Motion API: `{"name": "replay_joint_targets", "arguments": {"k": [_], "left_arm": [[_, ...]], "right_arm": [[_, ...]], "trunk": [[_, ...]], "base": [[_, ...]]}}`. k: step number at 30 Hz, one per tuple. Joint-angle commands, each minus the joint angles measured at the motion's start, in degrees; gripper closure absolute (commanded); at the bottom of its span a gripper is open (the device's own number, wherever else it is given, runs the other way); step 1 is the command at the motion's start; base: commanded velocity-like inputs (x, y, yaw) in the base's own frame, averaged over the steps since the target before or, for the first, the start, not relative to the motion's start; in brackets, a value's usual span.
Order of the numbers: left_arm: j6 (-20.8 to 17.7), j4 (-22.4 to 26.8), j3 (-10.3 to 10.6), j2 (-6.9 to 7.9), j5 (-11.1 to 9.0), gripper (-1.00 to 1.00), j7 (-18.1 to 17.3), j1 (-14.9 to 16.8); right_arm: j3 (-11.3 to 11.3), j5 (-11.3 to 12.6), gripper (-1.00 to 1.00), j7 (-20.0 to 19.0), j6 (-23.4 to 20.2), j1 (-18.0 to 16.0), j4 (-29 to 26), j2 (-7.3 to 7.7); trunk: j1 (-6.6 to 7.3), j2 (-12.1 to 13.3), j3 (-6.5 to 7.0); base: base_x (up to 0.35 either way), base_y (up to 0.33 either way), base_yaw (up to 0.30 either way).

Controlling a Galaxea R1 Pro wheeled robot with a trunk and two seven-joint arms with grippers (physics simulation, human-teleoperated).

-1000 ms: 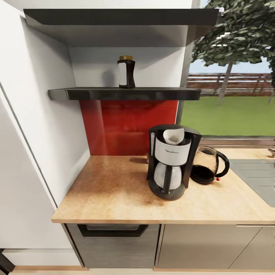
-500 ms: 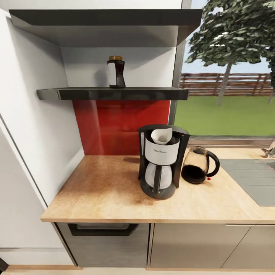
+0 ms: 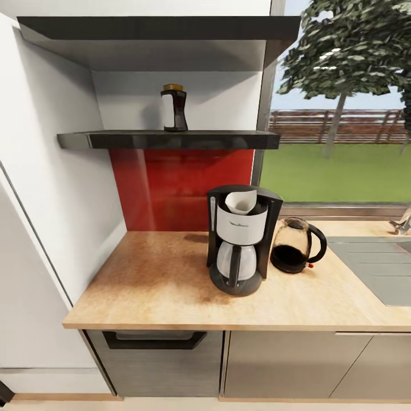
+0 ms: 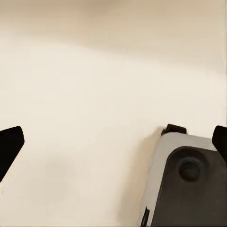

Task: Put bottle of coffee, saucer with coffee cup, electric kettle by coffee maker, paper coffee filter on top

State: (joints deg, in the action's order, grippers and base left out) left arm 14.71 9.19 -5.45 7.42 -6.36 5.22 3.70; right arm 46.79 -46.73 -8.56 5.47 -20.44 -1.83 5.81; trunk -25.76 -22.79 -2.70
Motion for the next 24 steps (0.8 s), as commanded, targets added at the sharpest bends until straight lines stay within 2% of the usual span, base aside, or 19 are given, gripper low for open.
{"name": "replay_joint_targets", "arguments": {"k": [1,2,3,6,10,14,20,21,22,24], "left_arm": [[0.3,1.4,-0.1,0.22,-0.6,-1.0,-0.1,0.1],[0.6,7.6,-0.2,0.69,-0.8,-1.0,-0.2,0.3],[0.6,9.3,-0.3,0.76,-0.8,-1.0,-0.2,0.3],[0.7,20.6,-0.3,0.97,-1.0,-1.0,-0.2,0.2],[0.4,30.8,-0.4,1.01,-1.1,-1.0,-1.1,0.5],[-0.1,39.8,-0.4,0.96,-1.2,-1.0,-2.9,0.3],[-1.1,48.1,-0.4,0.92,-1.3,-1.0,-3.4,0.2],[-1.8,49.8,-0.4,0.89,-1.4,-1.0,-3.4,0.2],[-4.2,53.6,-0.3,0.8,-1.4,-1.0,-3.4,0.2],[-6.5,57.0,-0.3,0.57,-1.4,-1.0,-3.5,0.2]], "right_arm": [[0.5,-0.4,-1.0,-0.2,0.1,0.0,0.0,0.01],[0.5,-0.4,-1.0,-0.2,0.1,0.0,0.0,0.0],[0.4,-0.4,-1.0,-0.2,0.1,0.0,0.1,0.0],[0.4,-0.4,-1.0,-0.2,0.2,0.0,0.1,0.04],[0.5,-0.4,-1.0,-0.2,0.2,0.0,0.1,0.06],[0.5,-0.4,-1.0,-0.2,0.2,0.0,0.1,0.08],[0.4,-0.4,-1.0,-0.2,0.2,0.0,0.1,0.08],[0.4,-0.4,-1.0,-0.2,0.2,0.0,0.1,0.08],[0.4,-0.4,-1.0,-0.2,0.2,0.0,0.1,0.08],[0.4,-0.4,-1.0,-0.2,0.2,0.0,0.1,0.08]], "trunk": [[-0.03,-0.1,-0.15],[-0.03,-0.1,-0.15],[-0.03,-0.1,-0.15],[-0.03,-0.1,-0.15],[-0.03,-0.1,-0.15],[-0.03,-0.1,-0.15],[-0.03,-0.1,-0.15],[-0.03,-0.1,-0.15],[-0.03,-0.1,-0.15],[-0.03,-0.1,-0.15]], "base": [[0.0,0.0,0.0],[0.0,0.0,0.0],[0.0,0.0,0.0],[0.0,0.0,0.0],[0.0,0.0,0.0],[0.0,0.0,0.0],[0.0,0.0,0.0],[0.0,0.0,0.0],[0.0,0.0,0.0],[0.0,0.0,0.0]]}}
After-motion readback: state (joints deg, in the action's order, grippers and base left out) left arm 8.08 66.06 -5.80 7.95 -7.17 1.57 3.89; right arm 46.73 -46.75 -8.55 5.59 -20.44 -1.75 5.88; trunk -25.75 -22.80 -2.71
